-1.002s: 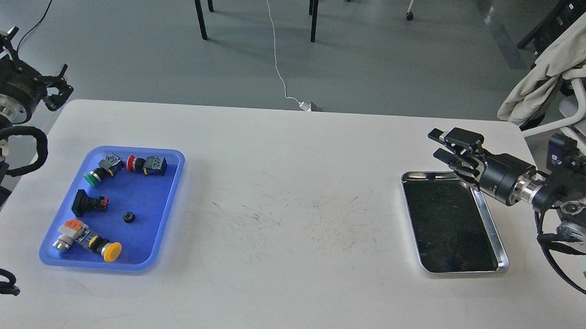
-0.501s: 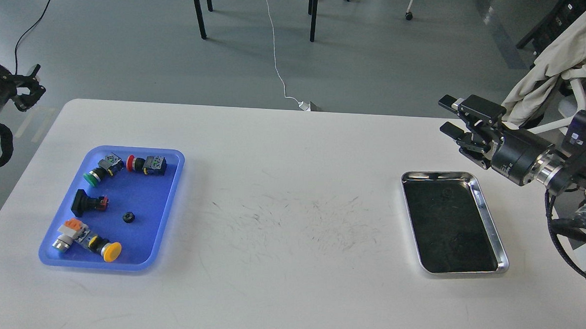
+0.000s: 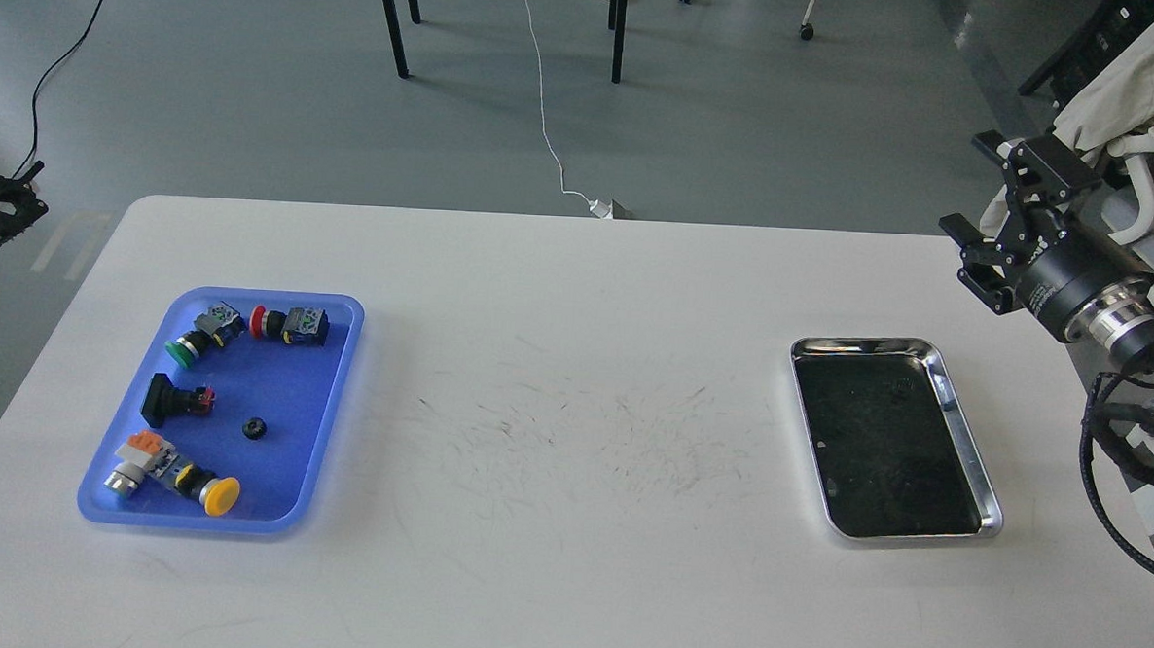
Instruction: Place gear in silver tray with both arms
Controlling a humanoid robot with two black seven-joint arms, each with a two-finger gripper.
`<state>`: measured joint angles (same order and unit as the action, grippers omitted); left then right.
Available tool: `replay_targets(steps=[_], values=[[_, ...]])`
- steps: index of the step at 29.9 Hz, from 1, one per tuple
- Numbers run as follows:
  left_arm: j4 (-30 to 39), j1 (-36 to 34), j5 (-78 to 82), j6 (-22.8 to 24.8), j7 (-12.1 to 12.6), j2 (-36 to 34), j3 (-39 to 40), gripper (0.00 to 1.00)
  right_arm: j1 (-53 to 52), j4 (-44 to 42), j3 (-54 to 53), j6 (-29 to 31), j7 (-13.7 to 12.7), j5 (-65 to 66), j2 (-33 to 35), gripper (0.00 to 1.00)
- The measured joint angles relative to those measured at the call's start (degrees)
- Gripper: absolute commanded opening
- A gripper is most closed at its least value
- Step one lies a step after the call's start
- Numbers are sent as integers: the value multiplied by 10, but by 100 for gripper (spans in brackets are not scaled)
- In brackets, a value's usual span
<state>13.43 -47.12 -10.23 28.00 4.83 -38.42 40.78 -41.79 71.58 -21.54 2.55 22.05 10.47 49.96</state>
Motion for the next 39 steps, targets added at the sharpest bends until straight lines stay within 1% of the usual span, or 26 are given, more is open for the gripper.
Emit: replay_targets(steps=[3, 6, 9, 10, 13, 14, 16, 18, 19, 21, 24, 25, 26, 27, 29, 31, 34, 39], values=[[23, 10, 8, 0, 3, -27, -48, 99, 5, -1, -3, 5, -8, -27, 0, 96], [41, 7, 10, 0, 3, -52, -103, 99, 9, -2, -6, 6, -10, -49, 0, 97], [49, -1, 15, 0, 11, -69, -123, 99, 13, -3, -7, 6, -10, -53, -1, 97], [52, -3, 18, 0, 20, -82, -128, 99, 14, -3, -8, 6, -10, -53, -1, 97], [69, -13, 37, 0, 66, -131, -147, 99, 18, -3, -11, 4, -9, -54, -4, 97], [76, -16, 44, 0, 77, -140, -153, 99, 19, -3, -11, 4, -9, -54, -5, 97], [96, -26, 56, 0, 87, -157, -161, 99, 20, -4, -12, 3, -9, -54, -7, 97], [120, -34, 60, 0, 89, -174, -165, 99, 22, -5, -13, 2, -9, -54, -10, 97], [139, -35, 59, 0, 87, -183, -165, 99, 24, -5, -14, 2, -9, -54, -13, 97], [168, -36, 55, 0, 65, -198, -161, 99, 25, -5, -14, 1, -9, -53, -15, 97], [193, -35, 56, 0, 4, -205, -162, 99, 27, -6, -15, 0, -9, -52, -17, 97], [211, -33, 59, 0, -15, -208, -166, 99, 28, -6, -14, 0, -9, -52, -17, 97], [239, -32, 62, 0, -28, -214, -168, 99, 28, -6, -15, 0, -9, -52, -17, 97], [267, -31, 69, 0, -37, -224, -170, 99, 29, -5, -15, 0, -9, -52, -17, 97], [308, -31, 102, 0, -46, -243, -170, 99, 31, -5, -14, 0, -9, -52, -14, 97], [338, -34, 149, 0, -53, -246, -166, 99, 31, -5, -14, 1, -10, -52, -13, 97], [407, -35, 214, 0, -61, -236, -164, 99, 31, -4, -14, 1, -10, -52, -13, 97], [477, -32, 339, 0, -64, -215, -170, 99, 32, -2, -14, 1, -10, -51, -14, 97]])
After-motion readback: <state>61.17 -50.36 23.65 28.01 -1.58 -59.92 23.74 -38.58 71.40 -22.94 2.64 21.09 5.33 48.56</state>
